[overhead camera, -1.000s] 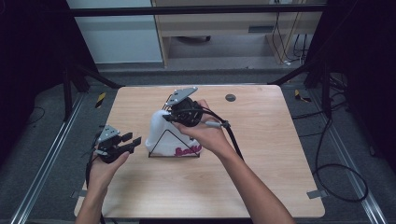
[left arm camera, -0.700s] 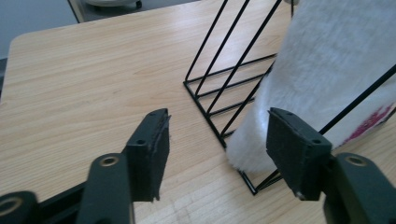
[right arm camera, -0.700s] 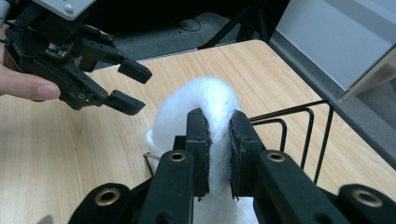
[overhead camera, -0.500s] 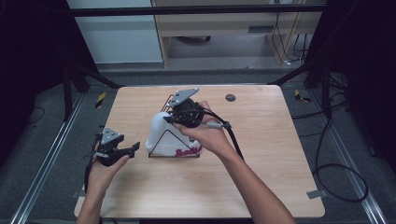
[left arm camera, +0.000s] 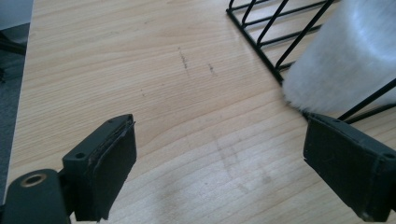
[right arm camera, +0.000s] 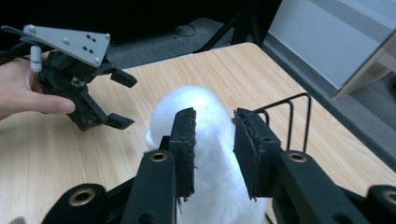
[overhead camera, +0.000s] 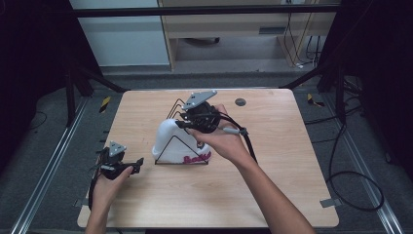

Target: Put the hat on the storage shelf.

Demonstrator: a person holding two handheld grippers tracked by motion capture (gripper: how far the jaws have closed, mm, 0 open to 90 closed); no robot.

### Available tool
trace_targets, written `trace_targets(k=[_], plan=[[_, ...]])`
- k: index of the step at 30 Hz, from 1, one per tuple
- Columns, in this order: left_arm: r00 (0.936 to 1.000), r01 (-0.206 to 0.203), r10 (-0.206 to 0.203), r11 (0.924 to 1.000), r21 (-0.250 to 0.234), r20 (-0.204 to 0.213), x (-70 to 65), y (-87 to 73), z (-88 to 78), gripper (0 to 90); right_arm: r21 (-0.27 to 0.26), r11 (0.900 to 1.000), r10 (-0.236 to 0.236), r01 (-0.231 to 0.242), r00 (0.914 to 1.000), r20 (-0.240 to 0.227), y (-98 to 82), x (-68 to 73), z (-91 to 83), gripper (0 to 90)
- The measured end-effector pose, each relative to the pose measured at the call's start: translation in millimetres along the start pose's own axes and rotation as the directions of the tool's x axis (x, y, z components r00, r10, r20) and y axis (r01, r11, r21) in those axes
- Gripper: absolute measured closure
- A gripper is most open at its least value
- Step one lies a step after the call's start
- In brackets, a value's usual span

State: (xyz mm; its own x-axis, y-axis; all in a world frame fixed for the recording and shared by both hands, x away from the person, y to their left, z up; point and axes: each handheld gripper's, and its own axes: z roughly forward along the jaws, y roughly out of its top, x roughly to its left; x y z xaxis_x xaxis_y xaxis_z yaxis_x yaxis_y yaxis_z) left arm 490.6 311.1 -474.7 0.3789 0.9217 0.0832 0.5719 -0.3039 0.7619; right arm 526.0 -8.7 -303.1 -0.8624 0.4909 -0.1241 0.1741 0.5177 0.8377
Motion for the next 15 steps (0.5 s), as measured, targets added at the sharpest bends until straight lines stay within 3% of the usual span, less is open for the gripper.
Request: trace_targets(k=[3,8,15], plan=[[0.9998,0.001,-0.001,0.9999,0.011,-0.017,1.2,-3.8,2.3,7.7,-0.006,1.000,0.005,-0.005,0.9999,0.011,-1.5,-0.6,-9.3,66.6],[0.9999,0.006,-0.005,0.9994,0.036,-0.011,1.9,-10.7,7.9,7.0,-0.013,1.000,0.014,-0.014,0.9995,0.030,-4.3,-3.3,-23.0,63.6],[0.9999,0.006,-0.006,0.9982,0.059,-0.008,2.0,-15.3,14.1,5.7,-0.027,0.998,0.053,-0.051,0.9949,0.086,-9.9,-14.1,-43.1,51.8]])
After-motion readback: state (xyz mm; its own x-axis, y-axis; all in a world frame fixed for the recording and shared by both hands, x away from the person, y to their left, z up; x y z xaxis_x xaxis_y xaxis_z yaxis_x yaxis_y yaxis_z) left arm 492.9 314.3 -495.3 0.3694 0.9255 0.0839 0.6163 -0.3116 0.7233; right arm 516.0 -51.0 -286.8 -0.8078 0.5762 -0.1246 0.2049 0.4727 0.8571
